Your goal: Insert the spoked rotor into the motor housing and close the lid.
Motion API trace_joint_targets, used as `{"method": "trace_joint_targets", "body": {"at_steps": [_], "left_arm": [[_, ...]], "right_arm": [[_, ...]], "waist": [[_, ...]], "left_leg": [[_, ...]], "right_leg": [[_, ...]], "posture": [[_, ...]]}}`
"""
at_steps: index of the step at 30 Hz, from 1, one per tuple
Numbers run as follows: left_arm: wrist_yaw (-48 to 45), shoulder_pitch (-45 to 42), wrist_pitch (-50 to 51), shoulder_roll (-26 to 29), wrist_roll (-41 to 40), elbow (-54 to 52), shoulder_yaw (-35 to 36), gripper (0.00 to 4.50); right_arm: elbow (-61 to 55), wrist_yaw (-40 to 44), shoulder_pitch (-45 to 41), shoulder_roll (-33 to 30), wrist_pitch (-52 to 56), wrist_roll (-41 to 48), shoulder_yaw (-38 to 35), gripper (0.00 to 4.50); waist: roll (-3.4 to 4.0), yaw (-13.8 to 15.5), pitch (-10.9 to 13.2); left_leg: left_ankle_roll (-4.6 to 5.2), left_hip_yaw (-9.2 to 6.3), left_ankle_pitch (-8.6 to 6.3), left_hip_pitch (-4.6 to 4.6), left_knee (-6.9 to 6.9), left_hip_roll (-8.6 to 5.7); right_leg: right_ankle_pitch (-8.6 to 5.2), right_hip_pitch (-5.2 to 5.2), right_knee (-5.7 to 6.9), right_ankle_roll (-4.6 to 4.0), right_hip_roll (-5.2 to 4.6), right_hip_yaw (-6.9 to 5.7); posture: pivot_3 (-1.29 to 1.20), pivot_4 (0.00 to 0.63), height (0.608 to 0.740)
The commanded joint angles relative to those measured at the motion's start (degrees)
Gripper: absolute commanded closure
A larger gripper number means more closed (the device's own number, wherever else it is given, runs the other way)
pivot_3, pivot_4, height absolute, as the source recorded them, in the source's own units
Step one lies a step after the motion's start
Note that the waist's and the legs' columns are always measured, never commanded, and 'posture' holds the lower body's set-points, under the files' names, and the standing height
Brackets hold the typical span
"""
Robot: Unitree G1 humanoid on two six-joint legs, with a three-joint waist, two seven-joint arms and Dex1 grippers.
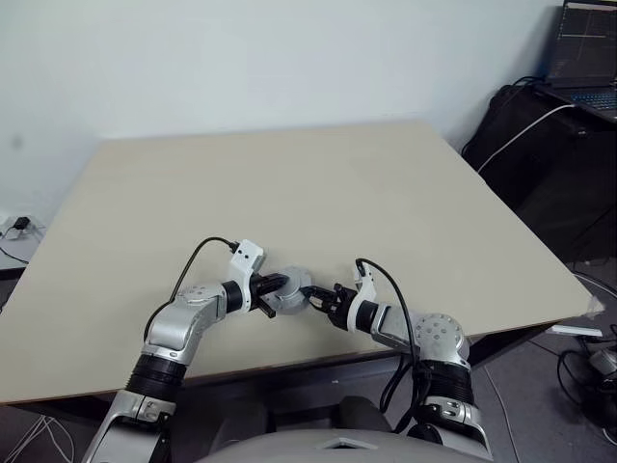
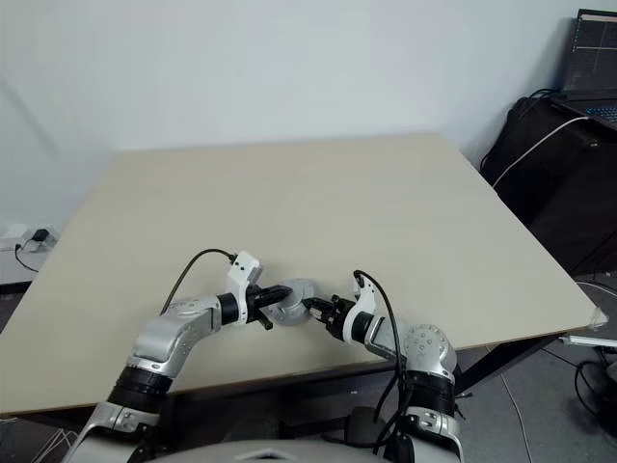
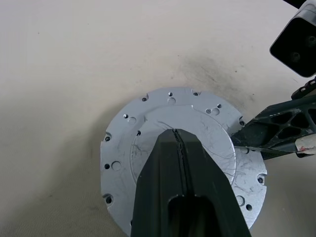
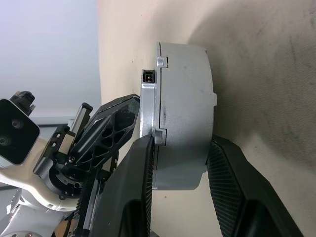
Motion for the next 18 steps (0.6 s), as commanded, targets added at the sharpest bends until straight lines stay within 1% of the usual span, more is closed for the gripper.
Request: {"method": "trace_joint_targets", "body": {"at_steps": [1,3,6,8,12,15,16,18], "left_arm": [[0.52,1.46,0.92,-0.6,-0.05,-0.28,-0.75,4.5],[1.43,2.27,0.03,-1.21,-0.68,-1.75,0.56,4.5],[6.23,3.97,-2.69,-3.91,-2.0,-5.77,5.0,4.5],[10.62,4.72,-3.49,-6.33,-2.99,-7.75,8.55,4.5],[17.26,7.09,-2.86,-10.85,-6.66,-13.11,15.09,4.5],[22.34,10.16,-2.36,-15.83,-12.02,-18.32,20.86,4.5],[23.31,11.96,-2.98,-17.62,-13.58,-20.13,21.98,4.5],[23.71,15.29,-3.89,-19.5,-14.75,-22.71,21.96,4.5]], "right_arm": [[-1.98,-0.31,0.63,6.37,-0.67,1.6,2.84,3.24],[-2.68,-0.56,1.11,5.96,-0.24,2.15,2.5,3.24],[-3.97,-1.52,2.04,5.46,0.11,3.31,1.12,3.24],[-4.59,-2.13,2.6,5.19,0.31,4.09,0.53,3.24],[-5.84,-3.57,3.89,4.71,0.52,6.12,-0.25,3.25],[-6.38,-4.71,4.64,4.47,0.72,7.63,-0.71,3.25],[-6.52,-5.13,4.82,4.49,0.79,8.13,-0.93,3.25],[-6.7,-5.87,5.06,4.61,0.66,9.37,-1.27,3.25]], "waist": [[0.01,0.0,0.0],[0.0,0.0,0.0],[0.01,0.1,0.01],[-0.02,0.37,0.03],[-0.03,0.91,0.04],[-0.03,1.08,0.04],[-0.03,1.17,0.04],[-0.04,1.4,0.04]], "left_leg": [[0.0,0.0,0.0,0.01,0.0,0.0],[0.0,0.0,0.0,0.01,0.0,0.0],[0.0,0.0,0.0,-0.04,-0.02,0.0],[0.0,-0.01,0.0,-0.11,-0.06,-0.01],[-0.01,-0.02,-0.01,-0.19,-0.15,-0.01],[0.0,-0.01,-0.01,-0.21,-0.21,-0.04],[0.01,-0.01,-0.02,-0.23,-0.21,-0.05],[0.06,-0.01,-0.06,-0.25,-0.23,-0.07]], "right_leg": [[0.0,0.0,0.0,0.0,0.0,0.0],[0.0,0.0,0.0,-0.01,-0.02,0.01],[0.0,-0.01,-0.01,0.0,-0.27,0.02],[0.1,-0.03,-0.04,0.18,-0.31,0.01],[0.12,-0.06,-0.09,0.21,-0.37,-0.01],[0.1,-0.05,-0.15,0.2,-0.42,-0.02],[0.1,-0.06,-0.18,0.21,-0.45,-0.03],[0.05,-0.05,-0.23,0.25,-0.5,-0.03]], "posture": [[0.0,0.0,0.74],[0.0,0.0,0.74],[0.0,0.0,0.74],[0.0,0.0,0.74],[0.0,0.0,0.74],[0.0,0.0,0.74],[0.0,0.0,0.74],[0.0,0.0,0.74]]}}
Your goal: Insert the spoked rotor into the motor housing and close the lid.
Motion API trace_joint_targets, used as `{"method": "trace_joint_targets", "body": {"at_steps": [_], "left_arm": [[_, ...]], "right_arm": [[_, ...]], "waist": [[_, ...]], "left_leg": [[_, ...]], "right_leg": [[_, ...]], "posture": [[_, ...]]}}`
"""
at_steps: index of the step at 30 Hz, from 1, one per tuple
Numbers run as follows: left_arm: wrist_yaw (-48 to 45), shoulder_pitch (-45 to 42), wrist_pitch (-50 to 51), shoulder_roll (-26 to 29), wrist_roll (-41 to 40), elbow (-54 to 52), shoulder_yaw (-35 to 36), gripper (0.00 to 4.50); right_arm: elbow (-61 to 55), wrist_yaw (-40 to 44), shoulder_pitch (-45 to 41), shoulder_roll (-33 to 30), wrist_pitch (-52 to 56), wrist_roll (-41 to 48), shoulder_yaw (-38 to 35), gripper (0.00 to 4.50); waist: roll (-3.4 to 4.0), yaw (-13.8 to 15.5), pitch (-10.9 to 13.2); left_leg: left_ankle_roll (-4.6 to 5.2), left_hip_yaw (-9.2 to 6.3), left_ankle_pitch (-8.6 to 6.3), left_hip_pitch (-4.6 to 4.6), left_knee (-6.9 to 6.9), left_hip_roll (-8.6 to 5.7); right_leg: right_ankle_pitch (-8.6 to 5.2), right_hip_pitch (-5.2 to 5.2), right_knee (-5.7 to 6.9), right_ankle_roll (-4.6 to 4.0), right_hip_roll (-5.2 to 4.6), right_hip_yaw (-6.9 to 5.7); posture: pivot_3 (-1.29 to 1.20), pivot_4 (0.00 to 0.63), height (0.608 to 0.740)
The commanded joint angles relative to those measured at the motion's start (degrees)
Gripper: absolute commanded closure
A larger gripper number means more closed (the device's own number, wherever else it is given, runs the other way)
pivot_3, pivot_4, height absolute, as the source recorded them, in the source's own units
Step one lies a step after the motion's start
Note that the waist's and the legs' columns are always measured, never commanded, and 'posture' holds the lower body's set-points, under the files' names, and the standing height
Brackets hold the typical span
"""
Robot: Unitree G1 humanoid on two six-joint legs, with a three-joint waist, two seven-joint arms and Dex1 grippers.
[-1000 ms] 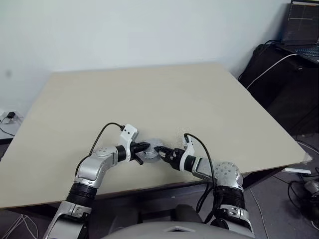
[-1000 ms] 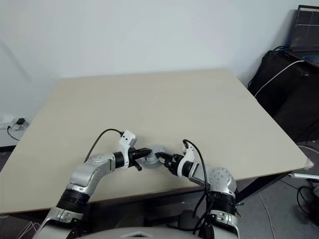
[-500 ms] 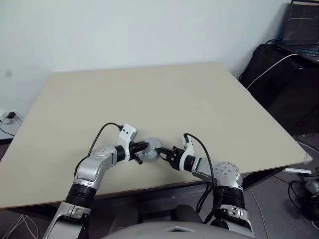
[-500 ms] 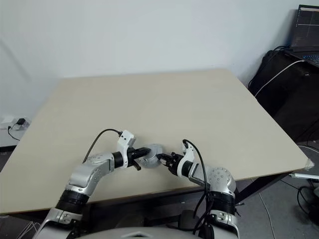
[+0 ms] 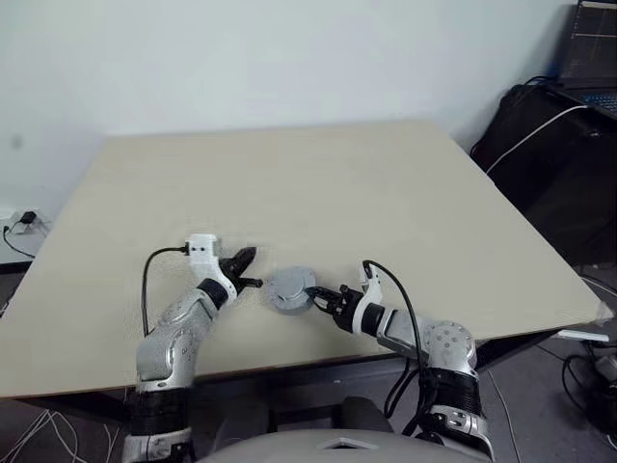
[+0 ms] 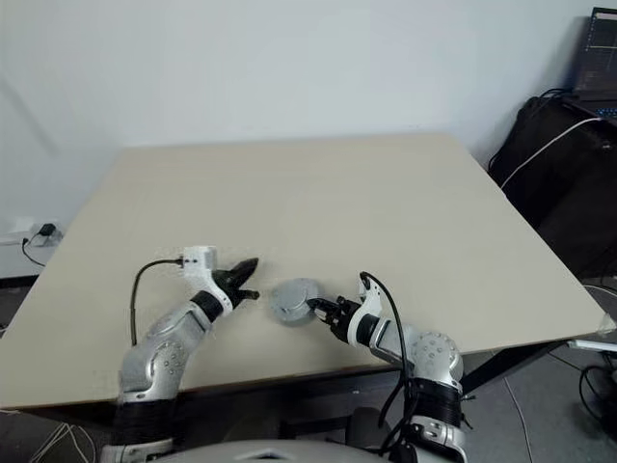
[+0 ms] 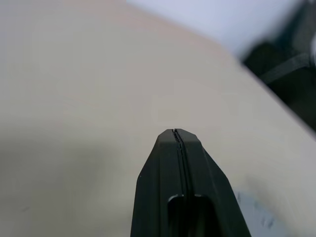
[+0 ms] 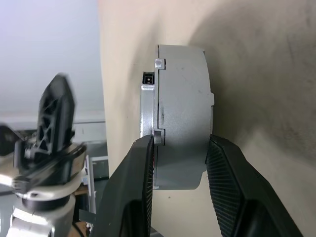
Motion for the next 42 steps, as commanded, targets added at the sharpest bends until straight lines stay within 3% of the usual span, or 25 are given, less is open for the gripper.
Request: {"method": "trace_joint_targets", "body": {"at_steps": [1,5,10,16,24,32,42], "left_arm": [[1.52,4.81,-1.44,-3.0,-4.39,-6.11,0.72,4.5],[1.48,11.54,0.77,-5.47,-8.92,-7.45,-1.33,4.5],[2.99,18.0,0.66,-8.58,-14.41,-7.37,-4.37,4.5],[4.84,20.8,-0.99,-11.88,-26.67,-6.67,-3.77,2.62],[6.17,21.93,-3.38,-11.74,-36.62,-5.82,-5.38,0.0],[3.81,21.23,-2.47,-10.5,-47.01,-5.53,-7.43,0.0],[3.46,21.34,-4.14,-9.4,-51.24,-4.5,-9.82,0.0]], "right_arm": [[-2.36,-1.57,1.08,5.3,-0.17,3.23,0.0,3.25],[-2.59,-2.84,1.15,5.11,-0.39,5.97,0.26,3.27],[-2.78,-4.09,0.87,4.98,-0.09,8.8,0.77,3.27],[-4.56,-5.53,0.08,6.17,-1.42,14.55,0.58,3.28],[-6.52,-7.68,-0.72,6.35,-5.15,21.87,2.71,3.28],[-6.79,-8.9,0.35,4.11,-4.99,27.47,8.03,3.28],[-6.97,-10.83,1.0,0.71,-5.47,31.47,12.35,3.28]], "waist": [[0.0,0.08,0.01],[-0.02,0.09,0.06],[-0.05,-0.11,0.22],[-0.02,-0.34,0.48],[-0.14,-0.48,0.68],[-0.14,-0.72,0.69],[-0.14,-0.73,0.69]], "left_leg": [[0.02,0.0,-0.02,0.0,-0.01,0.0],[0.02,0.01,-0.02,0.0,0.01,-0.01],[0.04,0.04,-0.04,0.08,0.04,-0.02],[-0.02,0.02,-0.07,0.06,0.04,0.03],[0.07,0.04,-0.02,-0.05,0.04,0.01],[0.08,0.06,-0.02,-0.05,0.04,0.02],[0.09,0.07,-0.01,-0.03,0.09,0.02]], "right_leg": [[-0.06,-0.01,-0.01,-0.03,-0.02,0.0],[-0.24,-0.06,0.0,-0.32,0.01,-0.09],[-0.45,-0.06,-0.02,-0.02,0.01,-0.13],[-0.48,-0.09,0.0,-0.03,0.03,-0.17],[-0.49,-0.04,-0.01,-0.03,0.16,-0.16],[-0.51,-0.01,0.0,-0.06,0.38,-0.12],[-0.51,0.02,0.0,-0.07,0.42,-0.1]], "posture": [[0.0,0.0,0.74],[0.0,0.0,0.74],[0.0,0.0,0.74],[0.0,0.0,0.74],[0.0,0.0,0.74],[0.0,0.0,0.74],[0.0,0.0,0.74]]}}
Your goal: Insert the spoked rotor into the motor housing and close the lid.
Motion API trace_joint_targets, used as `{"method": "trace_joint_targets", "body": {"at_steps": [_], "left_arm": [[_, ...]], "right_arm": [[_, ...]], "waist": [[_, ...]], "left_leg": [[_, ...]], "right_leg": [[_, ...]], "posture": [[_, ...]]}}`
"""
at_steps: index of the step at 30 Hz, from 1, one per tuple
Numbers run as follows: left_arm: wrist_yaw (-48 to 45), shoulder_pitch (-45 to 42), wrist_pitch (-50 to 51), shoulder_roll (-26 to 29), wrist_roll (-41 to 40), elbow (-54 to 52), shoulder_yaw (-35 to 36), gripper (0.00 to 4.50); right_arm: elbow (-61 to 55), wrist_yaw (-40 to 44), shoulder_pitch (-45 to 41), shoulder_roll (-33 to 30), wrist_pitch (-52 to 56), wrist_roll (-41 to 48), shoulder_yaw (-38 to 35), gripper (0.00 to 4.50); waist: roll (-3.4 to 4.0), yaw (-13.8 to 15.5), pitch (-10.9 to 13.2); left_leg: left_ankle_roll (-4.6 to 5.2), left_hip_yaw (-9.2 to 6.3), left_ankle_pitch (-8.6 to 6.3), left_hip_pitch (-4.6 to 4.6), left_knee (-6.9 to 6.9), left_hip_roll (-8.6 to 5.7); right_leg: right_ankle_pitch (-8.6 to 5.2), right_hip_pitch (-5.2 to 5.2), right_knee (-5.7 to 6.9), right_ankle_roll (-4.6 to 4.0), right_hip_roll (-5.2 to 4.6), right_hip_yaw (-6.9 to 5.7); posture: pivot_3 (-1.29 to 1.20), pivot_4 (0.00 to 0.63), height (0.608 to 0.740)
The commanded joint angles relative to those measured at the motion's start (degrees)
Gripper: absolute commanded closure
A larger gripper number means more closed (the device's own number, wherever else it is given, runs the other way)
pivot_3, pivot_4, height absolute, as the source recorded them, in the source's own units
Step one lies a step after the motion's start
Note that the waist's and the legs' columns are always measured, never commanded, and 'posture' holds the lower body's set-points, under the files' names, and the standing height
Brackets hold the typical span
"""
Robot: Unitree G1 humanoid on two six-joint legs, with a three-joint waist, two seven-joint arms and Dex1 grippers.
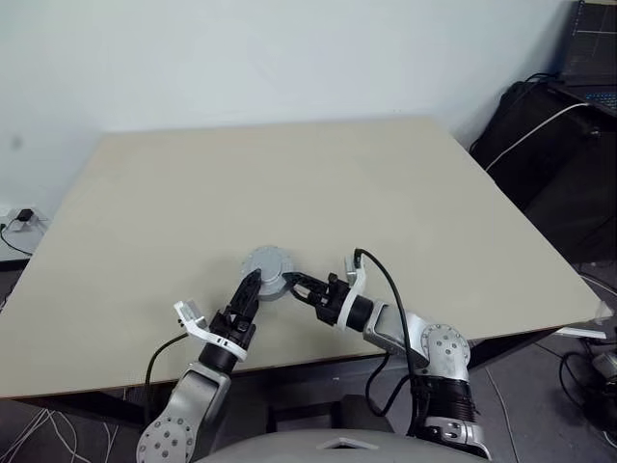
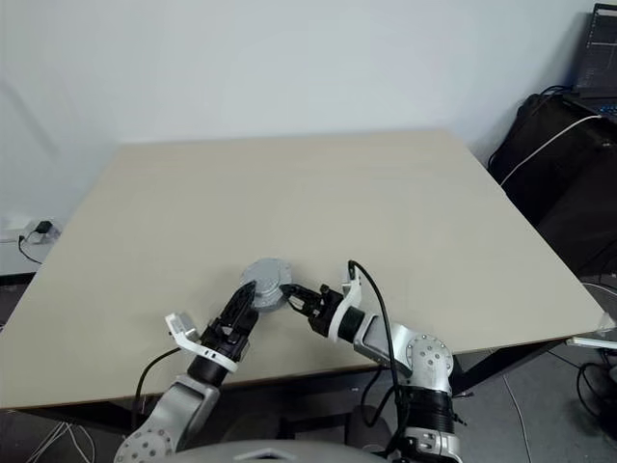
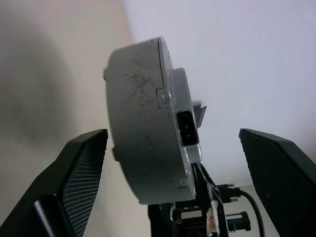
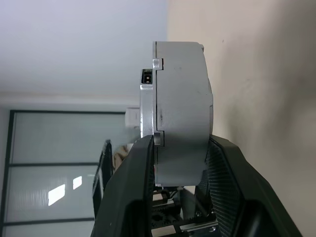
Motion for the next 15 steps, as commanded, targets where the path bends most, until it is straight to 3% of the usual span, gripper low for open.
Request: {"method": "trace_joint_targets", "body": {"at_steps": [1,5,9,15], "left_arm": [[-1.14,-1.27,-1.48,-5.75,-1.61,-0.21,-1.43,0.0],[-0.69,-1.03,-3.14,-6.11,-1.7,-0.08,-1.6,0.89],[-0.47,-0.88,-4.25,-5.97,-2.27,0.04,-2.06,2.25],[-0.23,-0.92,-5.21,-5.4,-3.18,0.24,-3.02,2.32]], "right_arm": [[-3.09,0.35,-0.8,0.92,-0.41,4.34,1.13,3.28],[-2.88,-0.29,-0.7,-0.03,-0.42,5.26,1.68,3.28],[-3.05,-0.84,-0.32,-0.75,-0.42,6.38,2.22,3.28],[-4.95,-0.62,0.08,-2.53,-1.38,5.46,3.67,3.28]], "waist": [[0.0,-0.02,0.0],[0.0,0.03,0.0],[-0.02,0.03,0.01],[-0.02,0.01,0.01]], "left_leg": [[0.0,0.0,0.0,0.0,0.0,0.0],[0.0,0.0,0.0,0.0,0.0,0.01],[0.0,0.01,0.0,-0.01,0.01,0.0],[0.0,0.02,0.0,0.0,0.02,0.01]], "right_leg": [[0.0,0.0,0.0,0.0,0.01,0.01],[0.0,0.0,0.0,0.0,0.01,0.01],[0.0,0.02,-0.01,0.0,0.02,0.02],[0.0,0.03,0.0,0.0,0.05,0.03]], "posture": [[0.0,0.0,0.74],[0.0,0.0,0.74],[0.0,0.0,0.74],[0.0,0.0,0.74]]}}
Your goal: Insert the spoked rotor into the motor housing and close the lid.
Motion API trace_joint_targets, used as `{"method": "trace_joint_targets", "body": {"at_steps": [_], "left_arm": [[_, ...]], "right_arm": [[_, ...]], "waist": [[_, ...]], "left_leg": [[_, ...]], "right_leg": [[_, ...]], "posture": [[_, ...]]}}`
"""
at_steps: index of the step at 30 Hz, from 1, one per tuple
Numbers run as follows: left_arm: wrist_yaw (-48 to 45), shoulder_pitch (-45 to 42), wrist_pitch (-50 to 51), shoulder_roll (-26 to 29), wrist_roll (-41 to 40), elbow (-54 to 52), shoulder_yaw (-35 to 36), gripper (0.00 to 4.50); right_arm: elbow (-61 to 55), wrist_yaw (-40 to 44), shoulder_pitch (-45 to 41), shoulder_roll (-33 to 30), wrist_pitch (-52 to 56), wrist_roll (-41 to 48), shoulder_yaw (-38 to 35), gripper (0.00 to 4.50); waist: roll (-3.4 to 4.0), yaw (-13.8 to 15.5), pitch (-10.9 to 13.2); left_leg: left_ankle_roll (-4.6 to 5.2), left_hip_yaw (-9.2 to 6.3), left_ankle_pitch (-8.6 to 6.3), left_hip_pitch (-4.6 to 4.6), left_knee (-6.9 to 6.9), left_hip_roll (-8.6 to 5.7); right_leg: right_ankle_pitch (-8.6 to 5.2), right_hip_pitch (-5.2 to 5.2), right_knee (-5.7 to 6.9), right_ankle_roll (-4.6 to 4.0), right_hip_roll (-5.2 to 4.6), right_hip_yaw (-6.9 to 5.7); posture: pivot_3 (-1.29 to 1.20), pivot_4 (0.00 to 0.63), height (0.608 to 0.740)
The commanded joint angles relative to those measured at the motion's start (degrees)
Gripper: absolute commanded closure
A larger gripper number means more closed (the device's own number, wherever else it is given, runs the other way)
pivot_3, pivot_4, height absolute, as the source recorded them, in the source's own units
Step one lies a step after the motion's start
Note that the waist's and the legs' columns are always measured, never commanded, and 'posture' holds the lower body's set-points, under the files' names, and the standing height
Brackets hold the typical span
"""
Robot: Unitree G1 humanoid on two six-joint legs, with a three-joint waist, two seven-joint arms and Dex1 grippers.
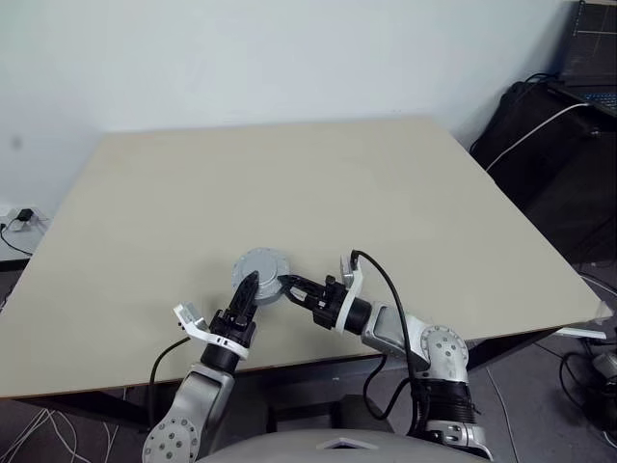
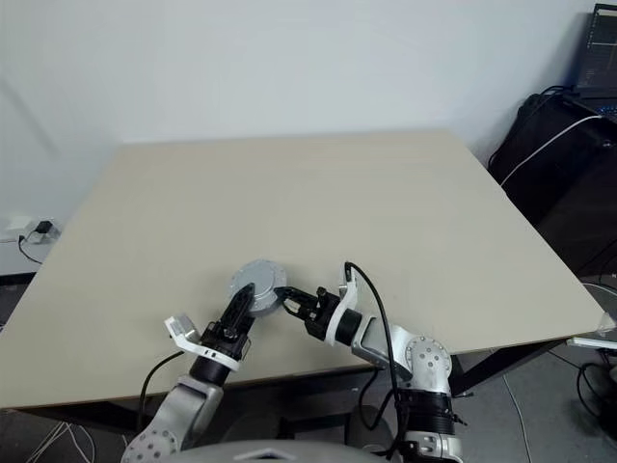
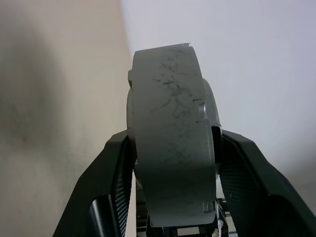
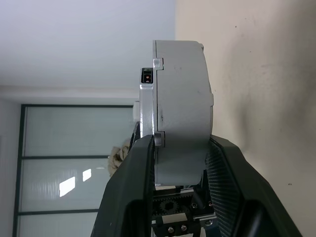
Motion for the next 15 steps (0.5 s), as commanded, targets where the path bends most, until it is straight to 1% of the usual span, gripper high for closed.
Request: {"method": "trace_joint_targets", "body": {"at_steps": [1,4,6,7,10,11,12,14,15], "left_arm": [[-0.25,-1.46,-1.15,-5.24,-0.38,-0.89,-0.93,2.32],[-0.08,-1.41,-1.49,-4.99,-0.53,-0.87,-1.07,2.32],[0.2,-1.53,-1.98,-4.86,-0.34,-0.8,-1.15,2.32],[0.51,-1.57,-2.28,-4.81,-0.15,-0.78,-1.18,2.33],[1.34,-1.84,-2.83,-4.54,0.47,-0.76,-1.09,2.36],[1.55,-2.06,-2.98,-4.32,0.7,-0.78,-0.98,2.36],[1.85,-2.36,-3.18,-4.13,0.83,-0.79,-0.74,2.36],[2.77,-3.17,-3.65,-3.73,1.14,-0.7,-0.08,2.38],[3.23,-3.64,-3.8,-3.52,1.35,-0.58,0.28,2.39]], "right_arm": [[-5.47,1.4,-0.66,-1.05,-1.3,-0.75,1.8,3.28],[-6.86,2.37,-0.55,-1.99,-2.6,-2.59,2.68,3.28],[-7.54,3.75,-0.59,-2.77,-3.29,-3.31,2.96,2.53],[-7.77,4.24,-0.65,-3.22,-3.41,-3.53,3.07,2.3],[-8.94,5.47,-1.04,-5.31,-3.22,-5.43,4.09,1.3],[-10.31,6.59,-1.32,-6.91,-3.07,-7.54,5.21,1.02],[-12.13,8.45,-1.58,-8.88,-3.29,-10.46,6.8,0.63],[-16.22,12.81,-1.89,-13.84,-5.94,-19.3,11.51,0.0],[-17.36,14.68,-1.7,-15.37,-8.16,-23.1,13.21,0.0]], "waist": [[0.0,0.0,0.0],[0.0,0.01,0.0],[0.0,0.01,-0.01],[0.0,0.02,0.0],[0.0,0.09,0.0],[0.0,0.1,0.0],[0.0,0.13,0.0],[-0.02,0.18,0.01],[-0.06,0.21,0.01]], "left_leg": [[0.0,0.0,0.0,0.0,0.0,0.01],[0.0,0.01,0.0,0.0,0.01,0.01],[0.0,0.02,0.0,0.0,0.02,0.01],[0.01,0.02,0.0,0.02,0.03,0.01],[0.01,0.02,0.01,0.02,0.06,0.02],[0.01,0.03,0.01,0.02,0.07,0.02],[0.01,0.03,0.01,0.02,0.09,0.02],[0.01,0.03,0.01,0.01,0.13,0.01],[0.01,0.04,0.01,0.02,0.14,0.0]], "right_leg": [[0.0,0.0,0.0,0.0,0.01,0.0],[0.0,0.0,0.0,0.0,0.02,0.01],[0.0,0.01,0.0,0.01,0.04,0.02],[0.0,0.02,0.0,0.0,0.04,0.02],[0.0,0.03,0.01,0.0,0.07,0.03],[0.0,0.04,0.01,0.01,0.07,0.04],[0.0,0.04,0.01,0.01,0.07,0.04],[0.0,0.05,0.01,0.01,0.07,0.04],[-0.01,0.03,0.0,0.02,0.07,0.03]], "posture": [[0.0,0.0,0.74],[0.0,0.0,0.74],[0.0,0.0,0.74],[0.0,0.0,0.74],[0.0,0.0,0.74],[0.0,0.0,0.74],[0.0,0.0,0.74],[0.0,0.0,0.74],[0.0,0.0,0.74]]}}
